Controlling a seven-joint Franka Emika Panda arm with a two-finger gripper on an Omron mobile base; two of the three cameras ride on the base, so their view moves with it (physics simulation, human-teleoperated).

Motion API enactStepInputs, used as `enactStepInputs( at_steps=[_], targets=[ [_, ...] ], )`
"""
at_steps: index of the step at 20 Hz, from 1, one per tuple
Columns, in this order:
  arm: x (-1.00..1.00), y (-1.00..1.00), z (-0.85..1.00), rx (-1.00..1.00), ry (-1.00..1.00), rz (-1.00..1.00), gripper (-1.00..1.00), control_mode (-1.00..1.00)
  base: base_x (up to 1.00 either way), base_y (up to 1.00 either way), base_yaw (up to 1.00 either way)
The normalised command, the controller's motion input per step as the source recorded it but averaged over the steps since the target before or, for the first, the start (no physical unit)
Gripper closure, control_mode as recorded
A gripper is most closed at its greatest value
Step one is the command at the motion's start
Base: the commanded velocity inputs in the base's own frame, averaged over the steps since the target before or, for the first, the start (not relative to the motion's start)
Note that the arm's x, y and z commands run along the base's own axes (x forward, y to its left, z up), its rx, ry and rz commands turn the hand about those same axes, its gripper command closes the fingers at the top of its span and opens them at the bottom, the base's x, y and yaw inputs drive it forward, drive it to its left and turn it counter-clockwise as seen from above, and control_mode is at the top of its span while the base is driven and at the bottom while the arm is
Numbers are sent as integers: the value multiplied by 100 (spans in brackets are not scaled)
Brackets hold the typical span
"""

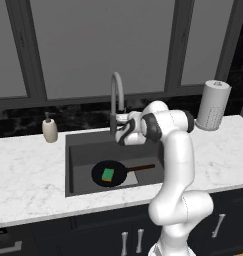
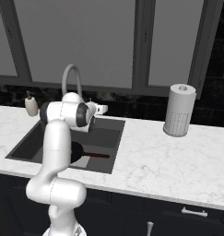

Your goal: Pick the pan and sponge and place them into the sink. Then turn on the water.

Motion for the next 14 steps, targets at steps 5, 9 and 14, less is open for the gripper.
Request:
enactStepInputs(
  at_steps=[5,9,14],
  targets=[
    [6,-15,0,5,0,0,-100,-100,0,0,0],
    [10,-29,0,7,0,0,-100,-100,0,0,0],
    [2,-31,0,11,-1,0,-100,-100,0,0,0]
  ],
)
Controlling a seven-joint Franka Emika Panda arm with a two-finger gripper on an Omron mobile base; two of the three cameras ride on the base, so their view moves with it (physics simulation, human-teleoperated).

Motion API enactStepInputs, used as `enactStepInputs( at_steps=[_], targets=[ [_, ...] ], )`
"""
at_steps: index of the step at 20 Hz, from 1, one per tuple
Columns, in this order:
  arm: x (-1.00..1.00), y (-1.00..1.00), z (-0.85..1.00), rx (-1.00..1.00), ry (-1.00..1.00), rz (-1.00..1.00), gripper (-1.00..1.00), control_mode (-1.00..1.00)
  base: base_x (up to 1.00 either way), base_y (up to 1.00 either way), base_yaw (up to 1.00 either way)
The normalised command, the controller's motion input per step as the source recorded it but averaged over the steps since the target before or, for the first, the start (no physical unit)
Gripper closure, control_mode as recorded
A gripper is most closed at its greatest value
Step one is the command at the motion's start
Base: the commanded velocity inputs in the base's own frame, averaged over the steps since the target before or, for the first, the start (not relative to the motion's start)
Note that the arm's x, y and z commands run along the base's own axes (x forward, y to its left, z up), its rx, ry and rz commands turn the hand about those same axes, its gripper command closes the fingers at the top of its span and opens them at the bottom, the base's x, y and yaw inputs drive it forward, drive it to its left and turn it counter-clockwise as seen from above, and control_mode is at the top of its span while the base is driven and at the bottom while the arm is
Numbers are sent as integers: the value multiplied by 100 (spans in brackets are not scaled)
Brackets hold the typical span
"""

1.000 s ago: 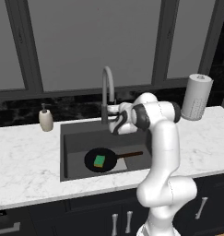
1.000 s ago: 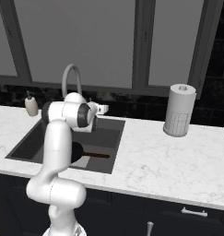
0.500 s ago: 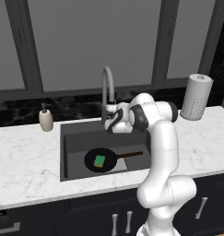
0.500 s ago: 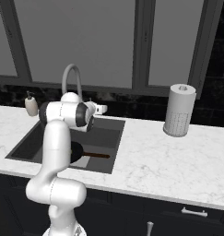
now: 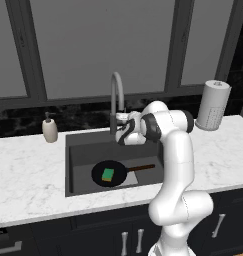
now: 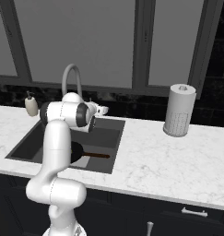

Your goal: Pick the pan and sponge and place them into the sink. Then turn on the water.

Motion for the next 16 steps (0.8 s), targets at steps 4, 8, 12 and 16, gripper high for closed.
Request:
enactStepInputs(
  at_steps=[4,8,12,16],
  targets=[
    [0,-38,4,18,-1,0,-100,-100,0,0,0],
    [0,-53,0,27,-4,0,-100,-100,0,0,0],
    [0,-64,0,30,-4,0,-100,-100,0,0,0],
    [0,-93,0,38,-4,0,-100,-100,0,0,0]
  ],
)
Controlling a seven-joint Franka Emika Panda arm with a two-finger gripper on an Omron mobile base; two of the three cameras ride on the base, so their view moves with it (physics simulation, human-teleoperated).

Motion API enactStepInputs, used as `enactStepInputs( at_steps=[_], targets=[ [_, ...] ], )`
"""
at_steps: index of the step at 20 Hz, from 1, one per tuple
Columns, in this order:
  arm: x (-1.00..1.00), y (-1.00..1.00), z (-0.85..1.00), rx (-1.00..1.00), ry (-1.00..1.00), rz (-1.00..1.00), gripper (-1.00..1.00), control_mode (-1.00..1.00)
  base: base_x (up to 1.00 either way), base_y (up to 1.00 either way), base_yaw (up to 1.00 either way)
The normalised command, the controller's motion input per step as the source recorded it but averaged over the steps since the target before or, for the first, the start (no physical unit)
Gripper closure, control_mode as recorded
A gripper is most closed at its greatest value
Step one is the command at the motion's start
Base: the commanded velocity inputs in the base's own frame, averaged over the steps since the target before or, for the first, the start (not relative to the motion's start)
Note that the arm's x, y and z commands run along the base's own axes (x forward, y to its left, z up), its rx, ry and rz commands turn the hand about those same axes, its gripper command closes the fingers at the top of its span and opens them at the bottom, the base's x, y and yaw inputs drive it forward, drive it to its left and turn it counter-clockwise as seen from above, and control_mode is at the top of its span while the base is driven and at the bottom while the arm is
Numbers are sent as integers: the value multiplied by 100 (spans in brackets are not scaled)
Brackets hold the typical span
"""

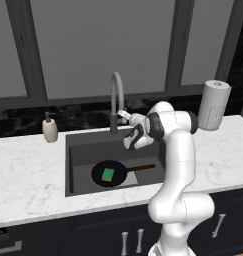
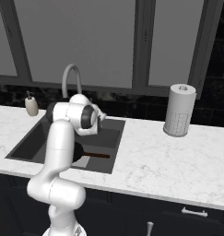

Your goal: Pick the pan and sponge and place them into the sink. Then turn on the water.

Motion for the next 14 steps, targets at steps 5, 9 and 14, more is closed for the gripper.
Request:
enactStepInputs(
  at_steps=[5,9,14],
  targets=[
    [-3,-100,0,45,-9,0,-100,-100,0,0,0],
    [0,-100,0,49,-9,0,-100,-100,0,0,0],
    [0,-100,0,50,-10,0,-100,-100,0,0,0]
  ],
)
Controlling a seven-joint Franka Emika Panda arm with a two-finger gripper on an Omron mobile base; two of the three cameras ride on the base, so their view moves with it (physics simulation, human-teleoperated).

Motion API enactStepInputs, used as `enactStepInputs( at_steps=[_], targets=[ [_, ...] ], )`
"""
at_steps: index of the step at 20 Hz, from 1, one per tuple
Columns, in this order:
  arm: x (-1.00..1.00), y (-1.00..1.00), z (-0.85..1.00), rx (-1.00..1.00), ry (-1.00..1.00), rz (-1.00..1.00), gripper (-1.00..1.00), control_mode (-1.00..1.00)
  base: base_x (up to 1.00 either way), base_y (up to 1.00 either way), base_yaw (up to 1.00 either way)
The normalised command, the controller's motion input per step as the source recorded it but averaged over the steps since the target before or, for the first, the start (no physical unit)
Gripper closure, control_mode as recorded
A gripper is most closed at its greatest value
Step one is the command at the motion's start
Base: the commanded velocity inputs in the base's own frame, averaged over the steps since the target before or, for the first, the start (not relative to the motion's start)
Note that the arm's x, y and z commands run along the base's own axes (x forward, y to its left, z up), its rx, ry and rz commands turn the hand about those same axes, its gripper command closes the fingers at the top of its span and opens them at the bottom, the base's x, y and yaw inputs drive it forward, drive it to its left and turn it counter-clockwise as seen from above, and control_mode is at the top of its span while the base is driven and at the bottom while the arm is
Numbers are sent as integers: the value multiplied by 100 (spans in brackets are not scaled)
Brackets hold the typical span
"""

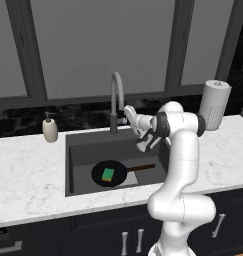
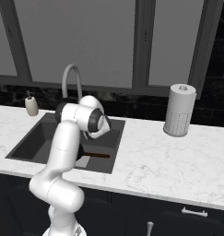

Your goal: Pick the pan and sponge and place them into the sink. Then turn on the water.

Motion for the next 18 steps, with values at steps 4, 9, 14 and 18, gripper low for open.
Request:
enactStepInputs(
  at_steps=[4,9,14,18],
  targets=[
    [-1,-100,0,54,-14,0,-100,-100,0,0,0],
    [0,-100,0,54,-15,0,-100,-100,0,0,0],
    [0,-100,0,50,-18,0,-100,-100,0,0,0],
    [0,-100,0,40,-12,0,-100,-100,0,0,0]
  ],
)
